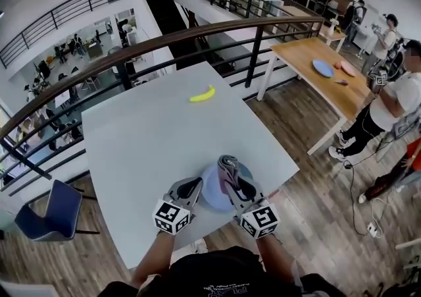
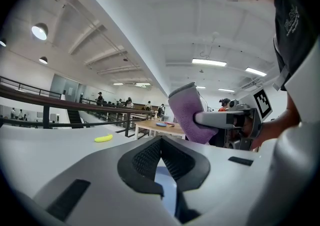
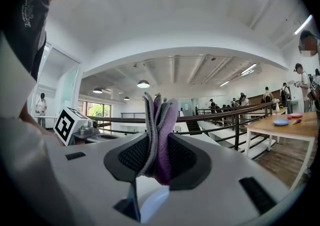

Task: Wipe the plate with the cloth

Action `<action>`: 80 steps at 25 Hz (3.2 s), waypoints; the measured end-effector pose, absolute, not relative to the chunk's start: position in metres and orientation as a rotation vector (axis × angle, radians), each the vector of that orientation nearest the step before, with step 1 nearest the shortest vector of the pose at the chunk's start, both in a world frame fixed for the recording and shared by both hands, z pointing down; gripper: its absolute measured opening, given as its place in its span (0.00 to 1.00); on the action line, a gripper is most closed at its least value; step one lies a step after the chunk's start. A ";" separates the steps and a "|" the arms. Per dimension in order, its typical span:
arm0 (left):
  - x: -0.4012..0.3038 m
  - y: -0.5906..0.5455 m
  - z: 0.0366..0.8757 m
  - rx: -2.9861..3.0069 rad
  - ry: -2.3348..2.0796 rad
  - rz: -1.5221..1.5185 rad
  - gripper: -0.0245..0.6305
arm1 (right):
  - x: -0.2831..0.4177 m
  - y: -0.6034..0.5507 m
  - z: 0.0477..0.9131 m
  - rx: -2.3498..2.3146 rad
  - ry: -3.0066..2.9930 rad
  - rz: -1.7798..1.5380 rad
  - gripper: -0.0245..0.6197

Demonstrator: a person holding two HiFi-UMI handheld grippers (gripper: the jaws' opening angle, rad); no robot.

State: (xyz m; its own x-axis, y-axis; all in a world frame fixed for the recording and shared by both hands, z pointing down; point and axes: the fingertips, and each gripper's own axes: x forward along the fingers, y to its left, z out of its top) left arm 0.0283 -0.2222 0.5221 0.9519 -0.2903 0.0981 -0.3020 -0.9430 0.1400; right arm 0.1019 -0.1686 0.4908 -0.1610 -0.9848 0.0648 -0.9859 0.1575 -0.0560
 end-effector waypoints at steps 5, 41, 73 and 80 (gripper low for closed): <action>0.035 -0.230 0.528 2.938 -0.448 0.109 0.06 | 0.112 -0.178 0.494 2.022 -2.366 0.120 0.22; 0.034 -0.261 0.657 2.458 -1.117 0.436 0.06 | 0.186 -0.221 0.608 1.519 -2.560 0.373 0.22; 0.044 -0.223 0.784 1.852 -0.842 0.411 0.24 | 0.173 -0.215 0.650 1.454 -2.484 0.385 0.22; 0.048 -0.222 0.791 1.800 -0.825 0.404 0.24 | 0.167 -0.216 0.644 1.437 -2.480 0.347 0.22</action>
State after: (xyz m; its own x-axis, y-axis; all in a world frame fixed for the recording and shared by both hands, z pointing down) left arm 0.0481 -0.2219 0.7905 0.7032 -0.3418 0.6234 -0.7021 -0.1954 0.6848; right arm 0.1674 -0.2155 0.6443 -0.4804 -0.8112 0.3335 -0.8715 0.4841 -0.0780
